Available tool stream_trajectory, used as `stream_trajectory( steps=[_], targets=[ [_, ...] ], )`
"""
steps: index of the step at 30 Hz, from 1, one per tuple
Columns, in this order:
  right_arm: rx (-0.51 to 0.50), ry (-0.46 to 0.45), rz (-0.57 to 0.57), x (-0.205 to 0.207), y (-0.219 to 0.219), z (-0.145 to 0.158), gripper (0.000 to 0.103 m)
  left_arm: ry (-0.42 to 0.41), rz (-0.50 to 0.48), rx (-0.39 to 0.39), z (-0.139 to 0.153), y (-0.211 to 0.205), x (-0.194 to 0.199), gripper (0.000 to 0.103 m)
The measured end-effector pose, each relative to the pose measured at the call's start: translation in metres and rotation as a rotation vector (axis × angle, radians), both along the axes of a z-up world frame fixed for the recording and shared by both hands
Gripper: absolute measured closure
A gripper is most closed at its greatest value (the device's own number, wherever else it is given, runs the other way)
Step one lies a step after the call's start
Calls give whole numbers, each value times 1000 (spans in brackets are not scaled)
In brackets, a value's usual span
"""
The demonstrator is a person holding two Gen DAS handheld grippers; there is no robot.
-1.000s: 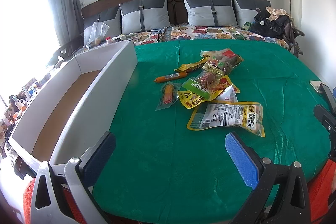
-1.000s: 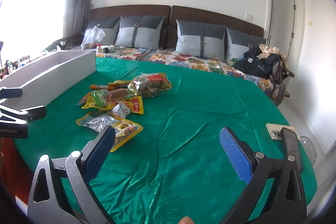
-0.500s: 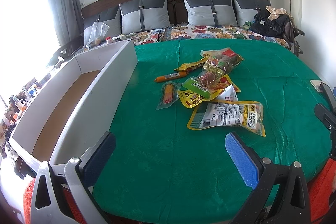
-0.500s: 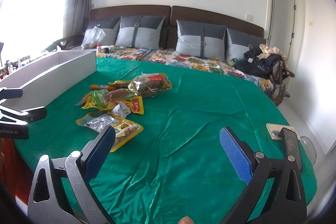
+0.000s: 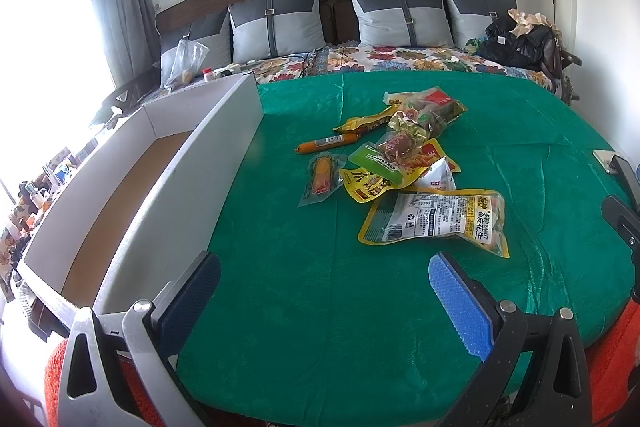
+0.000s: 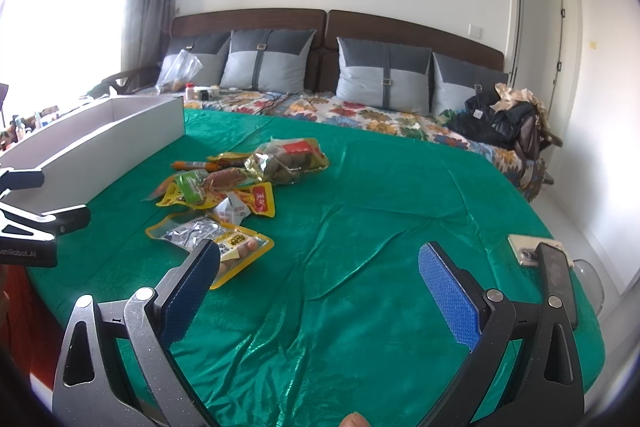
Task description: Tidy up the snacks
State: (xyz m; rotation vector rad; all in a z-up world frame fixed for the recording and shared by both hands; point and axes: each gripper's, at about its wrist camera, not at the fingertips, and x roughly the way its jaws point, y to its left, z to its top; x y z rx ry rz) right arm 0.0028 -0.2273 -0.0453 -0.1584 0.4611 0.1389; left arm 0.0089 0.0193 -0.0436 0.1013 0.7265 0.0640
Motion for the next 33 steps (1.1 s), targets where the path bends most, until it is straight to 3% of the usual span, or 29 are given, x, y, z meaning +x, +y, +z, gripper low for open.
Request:
stream_trajectory(
  steps=[33],
  targets=[
    [10,10,1,2,-3,-4,2,39,13,-6,-9,0,4,0]
  ],
)
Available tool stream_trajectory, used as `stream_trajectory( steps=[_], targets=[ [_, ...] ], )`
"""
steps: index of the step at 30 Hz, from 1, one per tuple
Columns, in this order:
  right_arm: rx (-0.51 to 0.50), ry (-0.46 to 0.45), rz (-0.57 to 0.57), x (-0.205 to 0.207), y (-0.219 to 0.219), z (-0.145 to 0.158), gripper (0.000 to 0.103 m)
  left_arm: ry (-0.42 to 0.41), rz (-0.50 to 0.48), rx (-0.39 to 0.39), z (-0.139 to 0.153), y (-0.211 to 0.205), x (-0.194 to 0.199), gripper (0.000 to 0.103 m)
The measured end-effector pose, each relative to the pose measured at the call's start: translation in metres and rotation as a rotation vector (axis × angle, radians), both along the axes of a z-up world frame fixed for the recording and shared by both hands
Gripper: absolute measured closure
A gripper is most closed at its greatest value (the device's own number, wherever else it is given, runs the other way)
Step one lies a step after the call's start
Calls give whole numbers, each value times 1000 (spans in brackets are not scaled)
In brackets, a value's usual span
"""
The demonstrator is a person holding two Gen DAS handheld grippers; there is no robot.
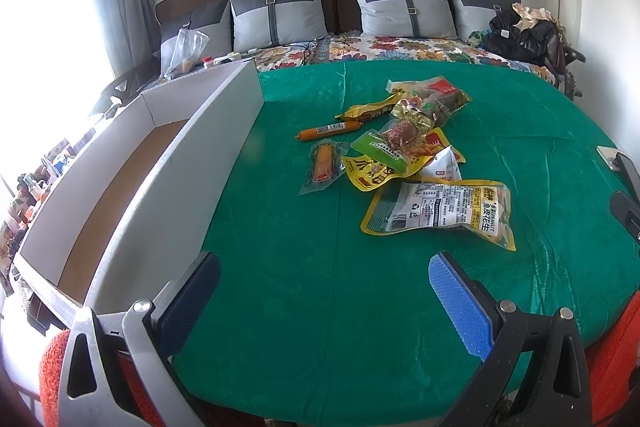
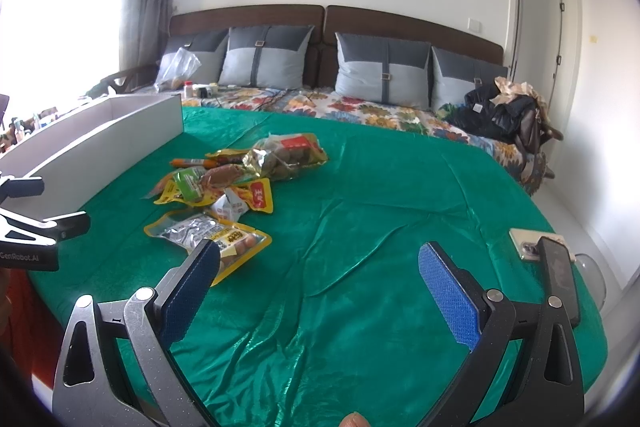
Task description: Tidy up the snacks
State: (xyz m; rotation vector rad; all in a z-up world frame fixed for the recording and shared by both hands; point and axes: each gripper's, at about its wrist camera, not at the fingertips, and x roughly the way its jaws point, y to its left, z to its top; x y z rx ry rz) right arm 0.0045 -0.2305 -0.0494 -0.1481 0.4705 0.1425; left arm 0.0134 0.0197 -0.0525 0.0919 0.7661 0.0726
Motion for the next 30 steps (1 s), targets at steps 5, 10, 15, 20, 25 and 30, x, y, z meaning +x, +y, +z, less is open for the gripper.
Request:
stream_trajectory(
  steps=[5,10,15,20,25,30],
  targets=[
    [2,3,1,0,-1,-3,2,22,11,-11,-4,3,4,0],
    [4,13,3,1,-2,-3,2,74,12,-33,-15,7,10,0],
    [9,33,2,4,-3,-4,2,134,4,-46,-29,8,17,0],
    [35,74,-5,9,-8,-8,2,197,12,-61,-45,13,30,0],
    [67,208,-39,28,-21,-30,2,297,26,-123,-68,19,54,0],
    [71,321,-75,46,-27,-55,2,337,47,-118,-86,23,57,0]
  ],
)
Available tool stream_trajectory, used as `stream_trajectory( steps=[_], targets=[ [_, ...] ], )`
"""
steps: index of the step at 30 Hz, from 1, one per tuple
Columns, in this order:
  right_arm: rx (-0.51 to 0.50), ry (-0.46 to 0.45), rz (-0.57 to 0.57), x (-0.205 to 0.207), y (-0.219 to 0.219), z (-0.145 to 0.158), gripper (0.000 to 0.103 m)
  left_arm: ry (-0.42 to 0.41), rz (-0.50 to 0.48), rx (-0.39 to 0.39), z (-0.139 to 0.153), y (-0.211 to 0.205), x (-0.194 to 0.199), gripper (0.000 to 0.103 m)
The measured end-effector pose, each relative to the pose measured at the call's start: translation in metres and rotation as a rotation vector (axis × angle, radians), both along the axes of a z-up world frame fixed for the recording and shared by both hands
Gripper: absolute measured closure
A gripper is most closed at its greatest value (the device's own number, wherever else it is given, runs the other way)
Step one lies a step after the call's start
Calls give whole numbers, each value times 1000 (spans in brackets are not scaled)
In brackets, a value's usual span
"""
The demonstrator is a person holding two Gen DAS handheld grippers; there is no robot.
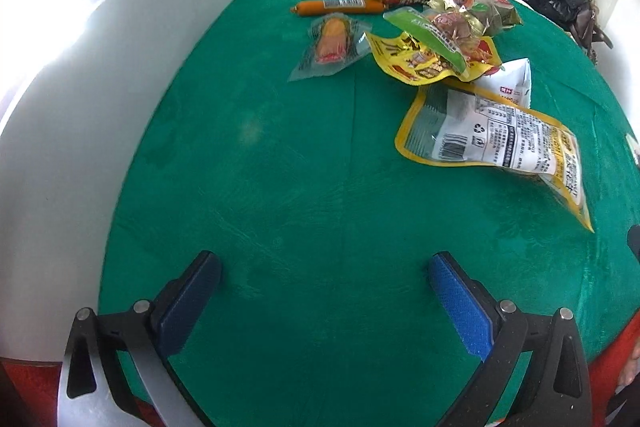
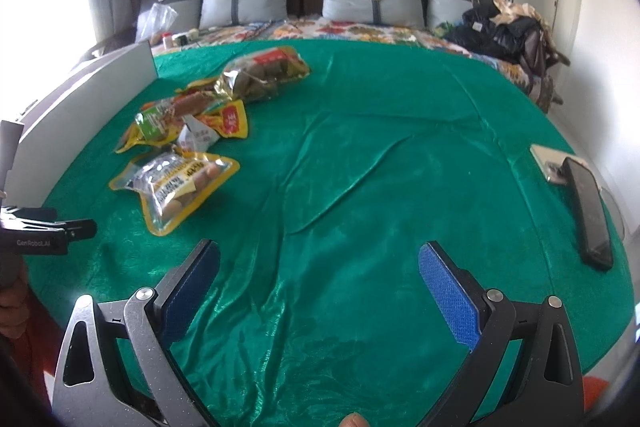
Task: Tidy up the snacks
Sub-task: 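Lower the left gripper onto the clear corn-sausage pack and close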
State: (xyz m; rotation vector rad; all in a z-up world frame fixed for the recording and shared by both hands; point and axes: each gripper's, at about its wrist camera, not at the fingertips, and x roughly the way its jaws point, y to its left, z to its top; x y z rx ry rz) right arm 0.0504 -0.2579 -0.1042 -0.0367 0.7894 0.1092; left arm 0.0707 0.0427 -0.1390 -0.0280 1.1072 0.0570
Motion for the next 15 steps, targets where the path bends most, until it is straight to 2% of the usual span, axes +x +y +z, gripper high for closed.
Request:
stream_trajectory(
  steps=[9,15],
  targets=[
    [-61,127,37,14,11,-31,2,-43,-50,-10,-2,1,-3,0],
    [-25,127,28,9,7,-31,2,-45,-60,-8,-1,1,-4,0]
  ],
)
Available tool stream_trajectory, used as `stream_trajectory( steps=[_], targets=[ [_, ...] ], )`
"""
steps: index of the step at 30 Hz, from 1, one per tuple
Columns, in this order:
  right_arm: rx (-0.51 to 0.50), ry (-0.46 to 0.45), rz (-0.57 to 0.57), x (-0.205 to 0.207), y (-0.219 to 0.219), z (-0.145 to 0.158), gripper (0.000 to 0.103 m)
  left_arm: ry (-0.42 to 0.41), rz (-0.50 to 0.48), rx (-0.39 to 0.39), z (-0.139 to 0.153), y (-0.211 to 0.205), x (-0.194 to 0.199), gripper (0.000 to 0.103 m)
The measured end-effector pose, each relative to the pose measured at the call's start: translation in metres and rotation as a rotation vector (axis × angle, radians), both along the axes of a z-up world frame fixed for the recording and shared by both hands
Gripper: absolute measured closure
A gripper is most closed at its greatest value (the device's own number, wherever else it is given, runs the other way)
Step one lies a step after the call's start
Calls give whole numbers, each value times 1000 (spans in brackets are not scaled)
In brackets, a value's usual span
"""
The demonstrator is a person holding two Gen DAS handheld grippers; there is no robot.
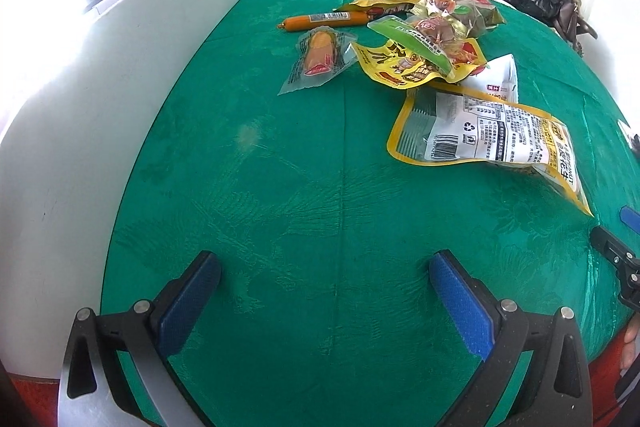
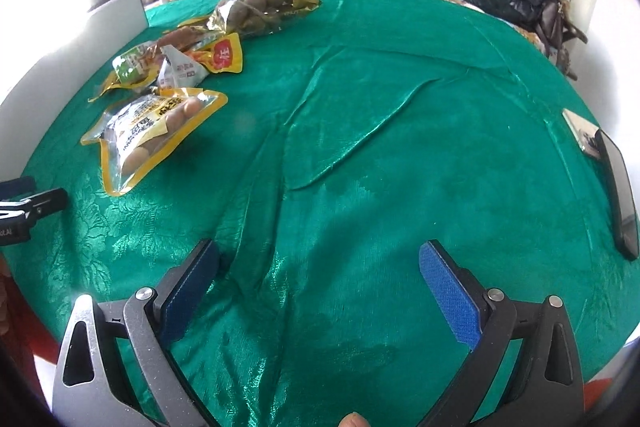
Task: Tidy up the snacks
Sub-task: 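Lower the left gripper onto the clear corn-sausage pack and close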
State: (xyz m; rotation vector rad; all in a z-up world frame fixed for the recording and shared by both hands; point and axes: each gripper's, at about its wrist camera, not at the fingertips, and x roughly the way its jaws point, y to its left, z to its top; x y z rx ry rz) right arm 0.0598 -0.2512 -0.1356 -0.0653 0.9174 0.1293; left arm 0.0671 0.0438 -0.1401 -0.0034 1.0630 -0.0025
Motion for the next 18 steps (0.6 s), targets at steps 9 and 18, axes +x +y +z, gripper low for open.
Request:
stream_trajectory(
  steps=[9,18],
  targets=[
    [6,-10,-27,0,4,-1,1,64,-18,-7,2,5,3,0],
    [6,-10,-24,-1,3,0,1,46,1,-113,13,14,1,0]
  ],
)
